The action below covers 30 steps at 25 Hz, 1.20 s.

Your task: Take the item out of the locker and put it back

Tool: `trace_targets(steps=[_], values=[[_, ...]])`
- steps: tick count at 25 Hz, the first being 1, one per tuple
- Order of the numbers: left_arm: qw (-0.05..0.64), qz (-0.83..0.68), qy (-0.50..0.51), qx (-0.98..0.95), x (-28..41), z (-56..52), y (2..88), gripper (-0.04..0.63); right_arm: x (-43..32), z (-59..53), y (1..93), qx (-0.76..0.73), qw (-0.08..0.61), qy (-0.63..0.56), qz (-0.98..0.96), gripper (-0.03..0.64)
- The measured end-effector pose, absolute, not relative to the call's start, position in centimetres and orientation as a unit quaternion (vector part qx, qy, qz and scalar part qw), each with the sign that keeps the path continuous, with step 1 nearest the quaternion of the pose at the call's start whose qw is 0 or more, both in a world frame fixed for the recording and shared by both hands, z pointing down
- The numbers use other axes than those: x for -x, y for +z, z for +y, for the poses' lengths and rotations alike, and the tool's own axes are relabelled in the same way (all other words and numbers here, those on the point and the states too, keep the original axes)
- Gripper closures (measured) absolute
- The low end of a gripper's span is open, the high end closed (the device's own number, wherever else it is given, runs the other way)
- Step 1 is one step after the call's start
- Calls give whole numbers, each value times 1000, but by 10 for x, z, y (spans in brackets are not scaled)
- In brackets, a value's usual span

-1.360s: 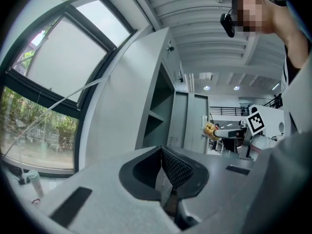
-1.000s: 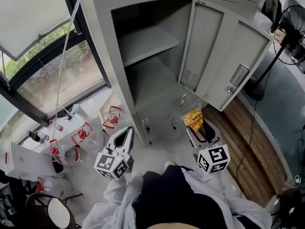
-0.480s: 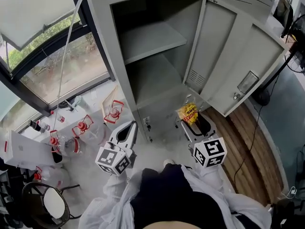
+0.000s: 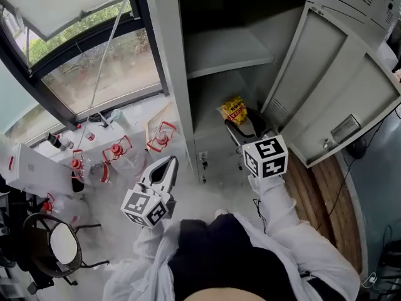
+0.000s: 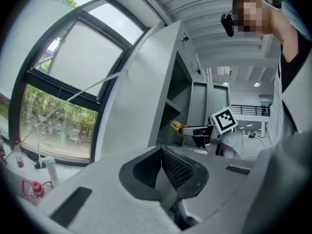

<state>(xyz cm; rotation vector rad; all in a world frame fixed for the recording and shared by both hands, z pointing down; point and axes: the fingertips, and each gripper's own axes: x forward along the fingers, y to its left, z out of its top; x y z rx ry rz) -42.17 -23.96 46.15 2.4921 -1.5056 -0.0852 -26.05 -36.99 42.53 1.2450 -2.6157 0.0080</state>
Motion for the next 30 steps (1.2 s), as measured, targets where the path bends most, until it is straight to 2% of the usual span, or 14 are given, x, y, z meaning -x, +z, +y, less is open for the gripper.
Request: trace_targets(steps=[4, 9, 17, 30], values=[[113, -548, -34, -828, 441, -236, 461, 588, 288, -413, 420, -408, 143, -12, -902, 353], [107, -579, -38, -808, 458, -232, 459, 588, 323, -457, 443, -362, 200, -16, -910, 352], [104, -619, -44, -777, 485, -226, 458, 588, 371, -471, 486, -273, 284, -13, -919, 350], [103, -619, -60, -777, 493, -233, 456, 588, 403, -449, 492, -230, 306, -45, -923, 325]])
